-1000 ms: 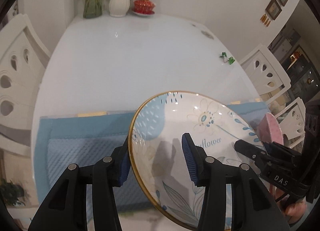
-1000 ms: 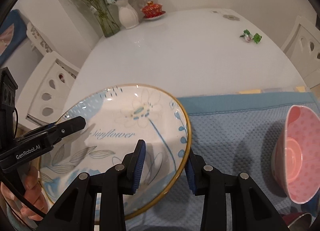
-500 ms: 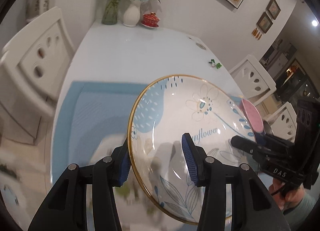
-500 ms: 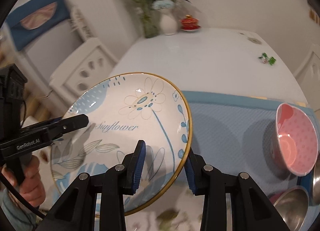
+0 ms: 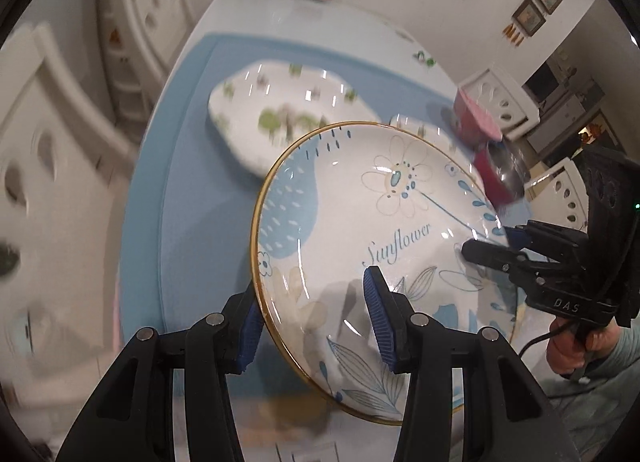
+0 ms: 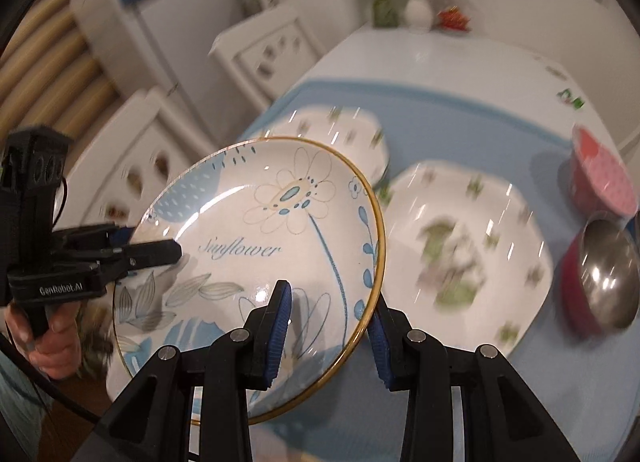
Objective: Organize plates and bowls
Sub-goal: 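Lift the Sunflower plate with the right tool and carry it off the mat, then lower the Sunflower plate beside the mat and open the right tool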
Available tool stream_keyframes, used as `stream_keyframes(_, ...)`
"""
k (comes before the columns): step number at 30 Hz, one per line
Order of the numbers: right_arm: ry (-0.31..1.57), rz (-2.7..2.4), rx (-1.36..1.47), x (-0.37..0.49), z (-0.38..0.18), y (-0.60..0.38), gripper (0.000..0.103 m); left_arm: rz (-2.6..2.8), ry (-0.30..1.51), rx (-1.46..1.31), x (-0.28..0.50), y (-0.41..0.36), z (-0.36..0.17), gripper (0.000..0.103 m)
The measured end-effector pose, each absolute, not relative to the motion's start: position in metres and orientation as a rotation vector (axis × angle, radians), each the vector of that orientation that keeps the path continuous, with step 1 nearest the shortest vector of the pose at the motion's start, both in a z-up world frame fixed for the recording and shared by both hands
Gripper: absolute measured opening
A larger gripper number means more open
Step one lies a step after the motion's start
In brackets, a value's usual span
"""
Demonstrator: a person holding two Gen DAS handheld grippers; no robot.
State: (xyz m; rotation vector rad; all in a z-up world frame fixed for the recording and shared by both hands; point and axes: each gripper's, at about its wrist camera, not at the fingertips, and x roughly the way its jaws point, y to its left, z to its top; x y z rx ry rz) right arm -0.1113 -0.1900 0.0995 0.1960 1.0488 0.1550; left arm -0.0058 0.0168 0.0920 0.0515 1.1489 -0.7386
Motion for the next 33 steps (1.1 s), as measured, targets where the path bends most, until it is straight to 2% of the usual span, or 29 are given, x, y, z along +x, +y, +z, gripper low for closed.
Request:
stream_keyframes(8,1.193,0.174,0.214,-0.125,0.035,-0.177,0.036,-0.684,1.237,-0.027,-0.013,0.027,0.035,0.043)
stream_keyframes(17,1.186,0.129,0.213,-0.135,0.039,-0.180,0.036,-0.678,1.269,-0.045,-0.013,0.035,0.034,0.043)
stream_keyframes(23,1.206,0.088,0.284,-0.151,0.057,-0.205,0.036,-0.689,1.227,-0.082,-0.007,0.053,0.067,0.046)
stream_keyframes(25,1.168,0.064,0.315,-0.153,0.071,-0.215,0.036,-0.706,1.184,-0.115,-0.001,0.055,0.087,0.051)
stream_keyframes(27,1.118,0.047,0.330,-0.149,0.087,-0.222,0.036,-0.715,1.147,-0.129,0.006,0.050,0.104,0.062)
stream_keyframes(29,1.044,0.032,0.326,-0.137,0.112,-0.229,0.036,-0.732,1.112,-0.140,0.015,0.044,0.121,0.065)
stream_keyframes(31,0.986,0.025,0.321,-0.126,0.133,-0.233,0.039,-0.748,1.065,-0.136,0.025,0.034,0.142,0.065)
stream_keyframes(33,0.917,0.034,0.321,-0.110,0.158,-0.238,0.048,-0.747,1.027,-0.120,0.033,0.025,0.159,0.065)
